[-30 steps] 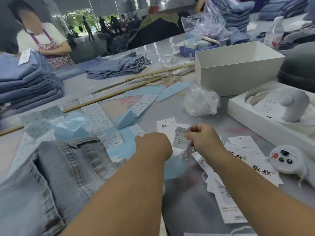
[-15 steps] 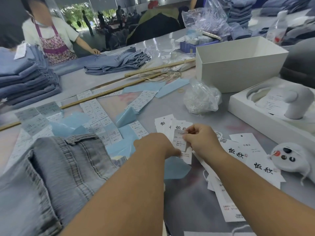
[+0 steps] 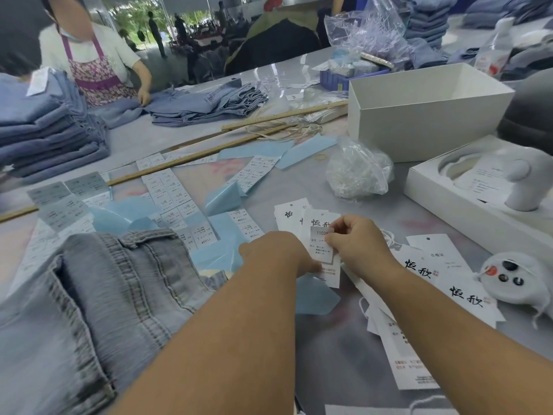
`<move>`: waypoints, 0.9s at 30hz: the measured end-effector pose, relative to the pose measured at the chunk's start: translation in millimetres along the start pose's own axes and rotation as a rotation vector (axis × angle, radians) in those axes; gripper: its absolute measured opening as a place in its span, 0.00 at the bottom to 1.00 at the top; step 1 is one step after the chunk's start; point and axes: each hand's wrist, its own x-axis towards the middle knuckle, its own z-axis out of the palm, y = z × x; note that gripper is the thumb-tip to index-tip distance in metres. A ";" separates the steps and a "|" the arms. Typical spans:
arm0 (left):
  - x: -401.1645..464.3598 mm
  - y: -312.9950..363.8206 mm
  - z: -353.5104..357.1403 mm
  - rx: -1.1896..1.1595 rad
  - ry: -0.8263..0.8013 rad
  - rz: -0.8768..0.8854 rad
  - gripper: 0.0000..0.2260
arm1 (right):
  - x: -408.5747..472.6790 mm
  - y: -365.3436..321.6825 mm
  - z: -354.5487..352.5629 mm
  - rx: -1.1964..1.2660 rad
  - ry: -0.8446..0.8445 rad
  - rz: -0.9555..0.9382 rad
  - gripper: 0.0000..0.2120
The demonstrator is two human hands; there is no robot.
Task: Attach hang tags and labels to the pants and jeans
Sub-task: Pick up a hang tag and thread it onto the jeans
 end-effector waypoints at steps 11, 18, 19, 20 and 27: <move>0.9 0.7 2.7 -0.039 -0.016 0.038 0.24 | -13.9 1.1 10.8 -0.339 0.094 -0.227 0.07; 4.4 0.3 4.8 -0.038 -0.032 0.067 0.23 | -20.3 0.1 18.0 -0.474 0.174 -0.165 0.13; 4.6 0.2 4.9 -0.034 -0.035 0.075 0.24 | -19.9 0.6 17.4 -0.474 0.178 -0.141 0.15; 4.6 0.1 4.9 -0.035 -0.041 0.081 0.25 | -19.0 1.0 16.5 -0.467 0.173 -0.116 0.18; 2.9 -2.8 3.2 -0.071 -0.051 0.072 0.26 | -10.0 1.6 6.2 -0.308 0.060 0.033 0.28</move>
